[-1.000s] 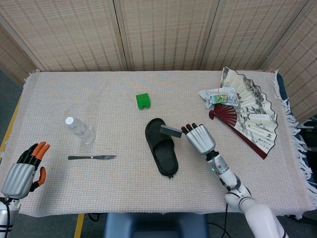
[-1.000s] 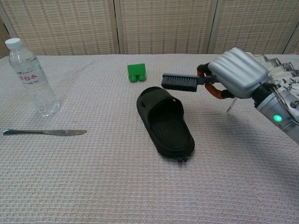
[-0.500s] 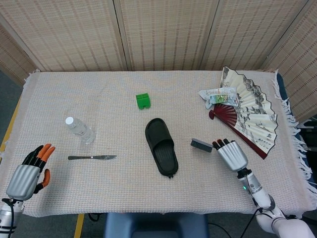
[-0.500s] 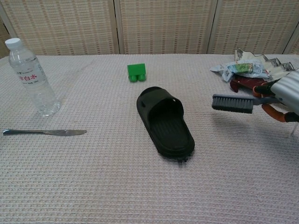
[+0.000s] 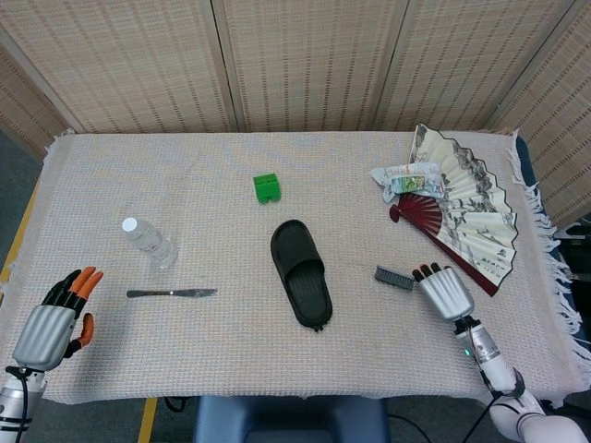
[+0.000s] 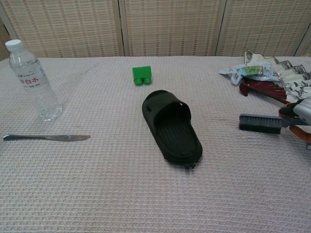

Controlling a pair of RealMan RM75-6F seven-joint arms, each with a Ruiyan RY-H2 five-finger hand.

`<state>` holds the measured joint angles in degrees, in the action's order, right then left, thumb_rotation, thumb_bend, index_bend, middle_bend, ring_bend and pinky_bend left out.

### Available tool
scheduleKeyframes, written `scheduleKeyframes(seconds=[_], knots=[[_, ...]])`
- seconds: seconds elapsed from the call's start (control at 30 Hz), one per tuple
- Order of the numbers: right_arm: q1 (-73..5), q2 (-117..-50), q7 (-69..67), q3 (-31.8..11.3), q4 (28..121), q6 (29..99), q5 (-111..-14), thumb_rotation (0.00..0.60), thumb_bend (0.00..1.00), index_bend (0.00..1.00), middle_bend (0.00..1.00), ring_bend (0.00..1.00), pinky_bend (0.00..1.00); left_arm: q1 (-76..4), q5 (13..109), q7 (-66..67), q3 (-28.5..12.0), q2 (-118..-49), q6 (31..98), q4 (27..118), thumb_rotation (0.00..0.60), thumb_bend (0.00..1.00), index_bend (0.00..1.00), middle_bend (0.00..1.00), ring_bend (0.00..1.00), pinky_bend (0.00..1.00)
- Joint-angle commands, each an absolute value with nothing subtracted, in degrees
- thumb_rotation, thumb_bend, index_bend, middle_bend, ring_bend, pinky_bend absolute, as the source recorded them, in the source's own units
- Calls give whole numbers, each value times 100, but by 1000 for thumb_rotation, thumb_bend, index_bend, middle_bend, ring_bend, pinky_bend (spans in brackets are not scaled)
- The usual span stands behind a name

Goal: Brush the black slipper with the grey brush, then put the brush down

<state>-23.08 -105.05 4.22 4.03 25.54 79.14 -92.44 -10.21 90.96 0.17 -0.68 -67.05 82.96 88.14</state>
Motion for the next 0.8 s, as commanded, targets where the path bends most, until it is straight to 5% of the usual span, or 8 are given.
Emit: scheduleKeyframes(seconds=[0.03,0.23,0.63,0.8], knots=[[-2287,-10061,550,387,3327,7379,-9090,600,392,15,115,124,425,-1032,9075,43,-70,-6714,8266,8818,600,711,0,0,0,142],[-2155,-9207,1134,296,4867,7291,-8908,600,238,0,31,30,282,-1031,9028,127,-58,-6705,8219,8868,600,709,0,0,0,143],[-1089,-7355,1181,126,8440,8524,-8423,600,234,0,24,6,228,-964,9151,123,-43,-6679,8422,8902,600,705,0,0,0,145],[-607,-7063,1704,172,9370,8810,-7953,600,325,0,0,0,104,-943,9197,106,-34,-6688,8482,8887,600,562,0,0,0,146]])
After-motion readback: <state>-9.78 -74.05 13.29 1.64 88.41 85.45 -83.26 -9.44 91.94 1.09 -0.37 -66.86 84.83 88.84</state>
